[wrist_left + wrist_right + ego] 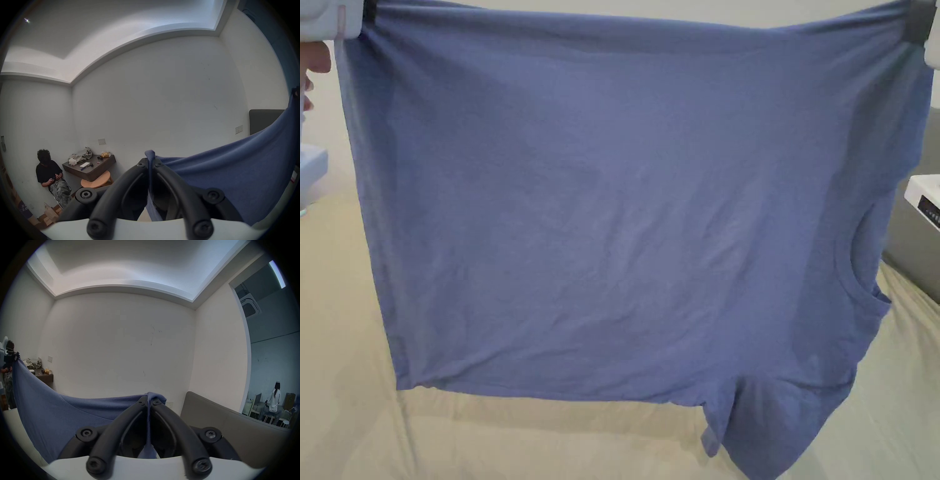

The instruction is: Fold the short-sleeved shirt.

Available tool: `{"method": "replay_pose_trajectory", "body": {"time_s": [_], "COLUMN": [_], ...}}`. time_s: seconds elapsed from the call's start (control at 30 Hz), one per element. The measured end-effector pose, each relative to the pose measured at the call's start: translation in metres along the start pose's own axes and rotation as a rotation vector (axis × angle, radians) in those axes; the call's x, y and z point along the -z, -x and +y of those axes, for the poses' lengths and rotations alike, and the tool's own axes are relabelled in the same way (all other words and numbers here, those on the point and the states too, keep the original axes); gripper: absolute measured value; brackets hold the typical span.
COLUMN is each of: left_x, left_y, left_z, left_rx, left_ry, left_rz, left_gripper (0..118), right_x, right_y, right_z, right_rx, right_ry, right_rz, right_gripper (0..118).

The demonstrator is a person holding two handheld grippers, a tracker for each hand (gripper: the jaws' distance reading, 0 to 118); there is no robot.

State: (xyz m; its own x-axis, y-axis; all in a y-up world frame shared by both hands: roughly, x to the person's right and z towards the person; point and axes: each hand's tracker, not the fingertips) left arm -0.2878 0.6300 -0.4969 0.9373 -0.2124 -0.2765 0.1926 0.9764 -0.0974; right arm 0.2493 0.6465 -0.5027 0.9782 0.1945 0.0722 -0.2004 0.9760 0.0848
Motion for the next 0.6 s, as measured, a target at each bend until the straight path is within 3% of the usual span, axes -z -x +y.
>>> {"method": "replay_pose_trajectory", "body": {"time_s": [0.13, 0.37, 0.47, 0.6], "left_x": [0.035, 0.097, 0.112, 0.128], "left_y": [-0.009, -0.03, -0.036, -0.049], "left_z": [0.002, -0.006, -0.022, -0.071], "left_rx": [-0.011, 0.002, -0.083, -0.039], "left_ry": [0.017, 0.042, 0.069, 0.118], "left_rz": [0.015, 0.05, 0.038, 0.024], "left_gripper": [0, 0, 0, 0], "right_x": [0.026, 0.081, 0.097, 0.104], "right_y": [0.01, 0.023, 0.027, 0.03], "right_z": [0.006, -0.017, -0.039, -0.09], "right_rx": [0.002, -0.063, -0.024, 0.044], "right_ry": [-0.009, 0.023, 0.049, 0.102], "right_rz": [-0.006, -0.016, -0.023, 0.053], "right_gripper": [2, 2, 2, 2]}}
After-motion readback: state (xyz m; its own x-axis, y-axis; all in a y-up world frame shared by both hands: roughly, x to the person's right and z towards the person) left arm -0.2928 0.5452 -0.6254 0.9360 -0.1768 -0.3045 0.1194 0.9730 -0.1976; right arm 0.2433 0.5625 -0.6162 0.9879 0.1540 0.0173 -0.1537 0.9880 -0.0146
